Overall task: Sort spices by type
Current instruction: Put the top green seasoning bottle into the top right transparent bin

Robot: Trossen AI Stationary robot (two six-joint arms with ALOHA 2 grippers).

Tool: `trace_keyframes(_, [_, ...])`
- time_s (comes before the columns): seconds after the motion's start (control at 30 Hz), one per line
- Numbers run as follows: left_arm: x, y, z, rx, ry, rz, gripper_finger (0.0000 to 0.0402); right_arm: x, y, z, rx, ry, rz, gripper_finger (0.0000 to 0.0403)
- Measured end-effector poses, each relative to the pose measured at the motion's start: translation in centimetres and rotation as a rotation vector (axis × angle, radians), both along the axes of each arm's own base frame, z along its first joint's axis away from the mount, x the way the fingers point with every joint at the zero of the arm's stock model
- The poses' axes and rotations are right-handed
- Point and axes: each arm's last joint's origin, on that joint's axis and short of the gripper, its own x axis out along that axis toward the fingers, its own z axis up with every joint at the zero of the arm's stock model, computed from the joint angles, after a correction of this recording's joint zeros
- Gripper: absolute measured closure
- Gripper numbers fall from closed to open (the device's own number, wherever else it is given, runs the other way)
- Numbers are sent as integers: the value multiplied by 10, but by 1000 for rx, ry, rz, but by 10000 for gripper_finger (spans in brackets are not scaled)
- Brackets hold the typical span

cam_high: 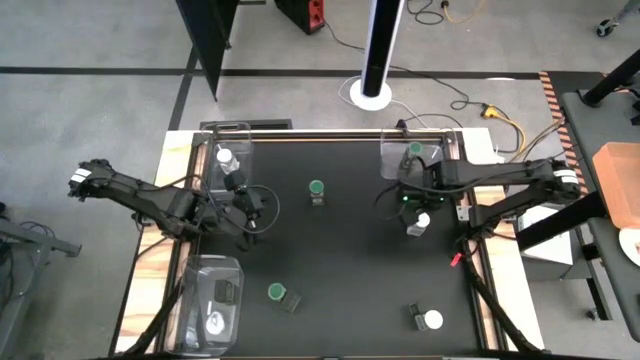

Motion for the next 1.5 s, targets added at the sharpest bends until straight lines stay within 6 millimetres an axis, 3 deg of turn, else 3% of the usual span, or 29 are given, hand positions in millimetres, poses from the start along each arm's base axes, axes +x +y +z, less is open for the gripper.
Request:
trace_keyframes(0.17, [0,0,0,0,-1,0,402,-1,0,-15,15,27,2,40])
trace_keyframes(0.4, [0,0,0,0,-1,0,402,0,0,-15,14,20,5,40])
trace_keyframes(0.8, [-2,1,-2,3,24,3,402,13,-7,23,-207,-109,81,40])
trace_keyframes(0.93, [-1,0,-2,4,27,3,402,21,-4,25,-235,-170,208,40])
trace_keyframes(1.07, [1,0,-5,8,41,3,402,33,8,28,-261,-285,376,40])
trace_keyframes(1.23, [6,-2,-10,17,67,3,402,44,40,33,-250,-424,695,40])
trace_keyframes(1.5, [9,-5,-2,14,33,-17,402,53,77,31,-277,-518,790,40])
